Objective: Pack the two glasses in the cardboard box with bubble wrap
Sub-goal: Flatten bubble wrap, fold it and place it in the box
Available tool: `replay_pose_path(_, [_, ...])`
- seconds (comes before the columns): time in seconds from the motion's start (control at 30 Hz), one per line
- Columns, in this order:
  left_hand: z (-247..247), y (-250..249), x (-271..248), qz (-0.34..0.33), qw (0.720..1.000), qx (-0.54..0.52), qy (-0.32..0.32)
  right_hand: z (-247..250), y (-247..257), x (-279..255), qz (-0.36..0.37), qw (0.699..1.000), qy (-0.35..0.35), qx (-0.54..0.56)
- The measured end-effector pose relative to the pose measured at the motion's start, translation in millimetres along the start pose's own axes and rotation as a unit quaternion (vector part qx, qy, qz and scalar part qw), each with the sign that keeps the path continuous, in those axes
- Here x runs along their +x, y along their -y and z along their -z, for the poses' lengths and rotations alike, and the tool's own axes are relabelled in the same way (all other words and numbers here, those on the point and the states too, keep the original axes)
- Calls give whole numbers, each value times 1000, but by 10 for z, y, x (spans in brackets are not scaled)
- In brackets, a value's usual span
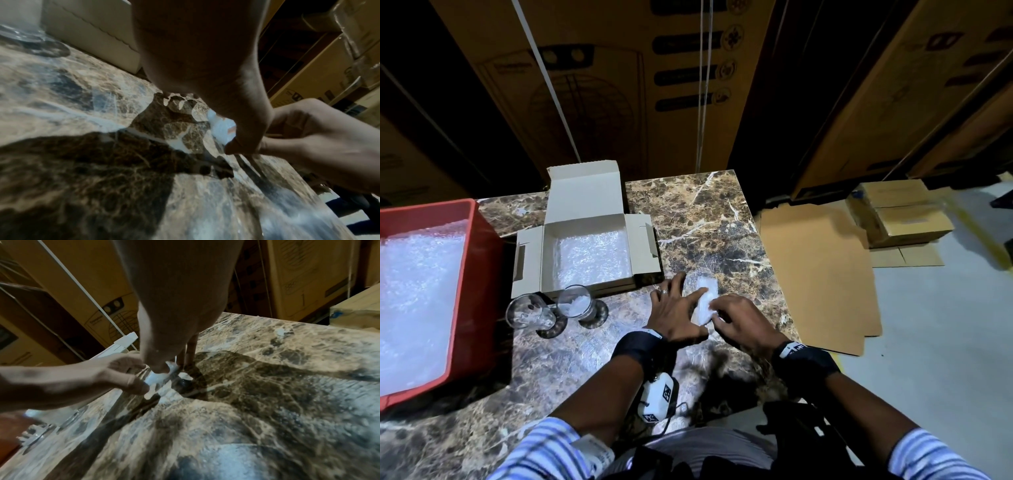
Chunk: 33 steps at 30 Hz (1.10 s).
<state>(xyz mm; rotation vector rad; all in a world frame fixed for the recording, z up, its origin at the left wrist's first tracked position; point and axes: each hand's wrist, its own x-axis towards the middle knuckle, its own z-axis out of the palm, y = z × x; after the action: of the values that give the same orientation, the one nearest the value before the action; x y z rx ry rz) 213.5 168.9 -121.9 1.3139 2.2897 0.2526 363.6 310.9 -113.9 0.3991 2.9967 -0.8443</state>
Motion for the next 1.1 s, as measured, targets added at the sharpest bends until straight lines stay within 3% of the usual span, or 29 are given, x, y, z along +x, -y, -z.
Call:
replay_pose_path(0.23, [-93, 58, -79, -114, 988, -1, -106, 32, 96, 8, -44, 998, 10, 47])
replay_pose_path(0.53, [-138, 119, -151, -187, 976, -11, -111, -40, 60, -153, -54, 991, 35, 120])
replay_pose_path(0.77, [-90, 92, -111, -136, 981, -109, -87, 97, 74, -108, -78, 974, 13, 210])
replay_pose_path(0.9, [-84, 16, -107, -66, 973, -207, -78, 62, 11, 15, -112, 974, -17, 194])
replay_pose_path(1.1, [-42, -58, 36, 0, 972, -216, -95, -59, -108, 154, -159, 970, -46, 177])
